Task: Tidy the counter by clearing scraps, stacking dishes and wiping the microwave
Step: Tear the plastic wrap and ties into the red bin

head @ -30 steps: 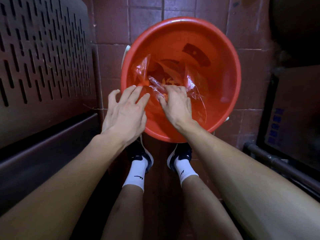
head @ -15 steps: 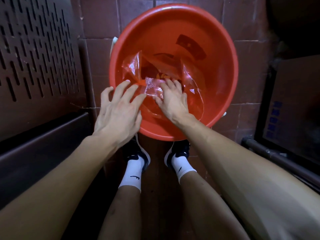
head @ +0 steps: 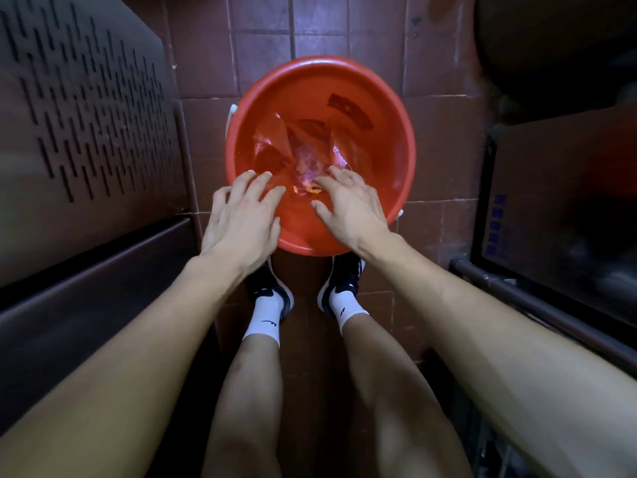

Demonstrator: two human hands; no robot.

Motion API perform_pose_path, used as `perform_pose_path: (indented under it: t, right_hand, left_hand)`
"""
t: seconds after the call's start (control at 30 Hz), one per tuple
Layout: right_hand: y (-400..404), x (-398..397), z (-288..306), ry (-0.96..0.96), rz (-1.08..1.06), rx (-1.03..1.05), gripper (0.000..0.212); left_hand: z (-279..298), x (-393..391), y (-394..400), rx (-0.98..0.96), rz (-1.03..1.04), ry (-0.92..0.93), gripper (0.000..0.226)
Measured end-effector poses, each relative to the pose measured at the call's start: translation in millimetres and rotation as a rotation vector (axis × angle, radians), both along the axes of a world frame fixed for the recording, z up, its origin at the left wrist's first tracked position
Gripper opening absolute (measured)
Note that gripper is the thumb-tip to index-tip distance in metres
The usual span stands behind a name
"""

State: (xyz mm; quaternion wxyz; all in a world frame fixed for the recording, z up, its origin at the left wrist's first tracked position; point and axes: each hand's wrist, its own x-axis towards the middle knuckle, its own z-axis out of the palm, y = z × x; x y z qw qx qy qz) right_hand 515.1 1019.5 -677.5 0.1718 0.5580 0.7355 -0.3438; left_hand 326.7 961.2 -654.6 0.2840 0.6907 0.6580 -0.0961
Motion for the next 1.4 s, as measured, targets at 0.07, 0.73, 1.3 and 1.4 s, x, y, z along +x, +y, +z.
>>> perform_pose_path:
  t: [0.07,0.73,1.3,1.4]
  right_hand:
    - [3.3,5.8,25.9,-0.011,0.030,0.015,0.050]
    - [25.4,-16.1,311.7,0.085,0.357,0.147,0.038]
    - [-83.1,-114.2,520.8,0.359,0.726,0.364,0.037]
    - [-121.5,-131.6,543.0,0.435,0.754,0.371,0.039]
  left_hand:
    - [20.3,2.6,3.4,-0.014,0.030,0.011,0.054]
    - [293.1,0.1,-28.5,0.023,0.431,0.044,0.058]
    - [478.6,-37.5,-181.5,0.336,0.817,0.076,0.050]
    - [498.8,-38.1,-230.7,0.394,0.847,0.085,0.048]
